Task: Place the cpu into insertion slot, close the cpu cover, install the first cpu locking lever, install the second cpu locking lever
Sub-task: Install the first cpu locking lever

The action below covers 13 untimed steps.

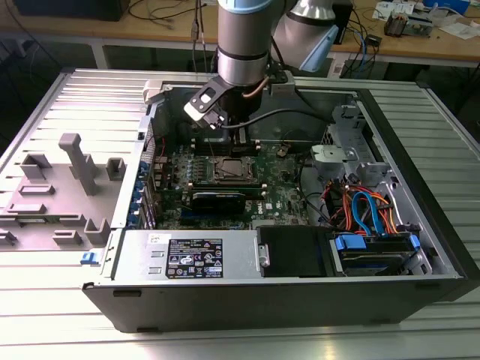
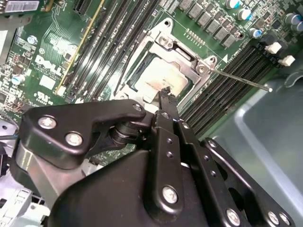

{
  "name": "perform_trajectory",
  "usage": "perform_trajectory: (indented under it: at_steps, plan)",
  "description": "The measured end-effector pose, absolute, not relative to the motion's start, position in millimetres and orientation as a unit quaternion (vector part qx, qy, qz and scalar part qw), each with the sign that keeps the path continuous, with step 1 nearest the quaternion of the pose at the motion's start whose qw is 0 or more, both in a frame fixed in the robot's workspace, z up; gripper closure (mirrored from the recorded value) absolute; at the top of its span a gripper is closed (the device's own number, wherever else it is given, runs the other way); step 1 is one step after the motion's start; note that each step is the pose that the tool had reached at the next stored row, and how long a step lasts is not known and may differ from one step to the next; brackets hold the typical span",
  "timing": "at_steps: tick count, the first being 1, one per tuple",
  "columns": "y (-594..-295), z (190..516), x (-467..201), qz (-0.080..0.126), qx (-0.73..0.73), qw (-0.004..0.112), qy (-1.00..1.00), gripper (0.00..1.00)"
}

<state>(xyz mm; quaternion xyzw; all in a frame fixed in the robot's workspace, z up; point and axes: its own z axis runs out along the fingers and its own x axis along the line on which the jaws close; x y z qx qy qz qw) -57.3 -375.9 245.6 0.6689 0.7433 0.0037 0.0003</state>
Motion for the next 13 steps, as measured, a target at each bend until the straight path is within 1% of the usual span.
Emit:
perform_trajectory:
  at_steps: [4, 9, 13]
  plan:
    - [-375.9, 256.5, -57.3, 0.004, 0.669, 0.0, 0.743, 0.89]
    - [-375.9, 257.5, -57.3, 0.004, 0.665, 0.0, 0.747, 0.89]
    - [-375.9, 257.5, -57.3, 0.004, 0.621, 0.0, 0.784, 0.89]
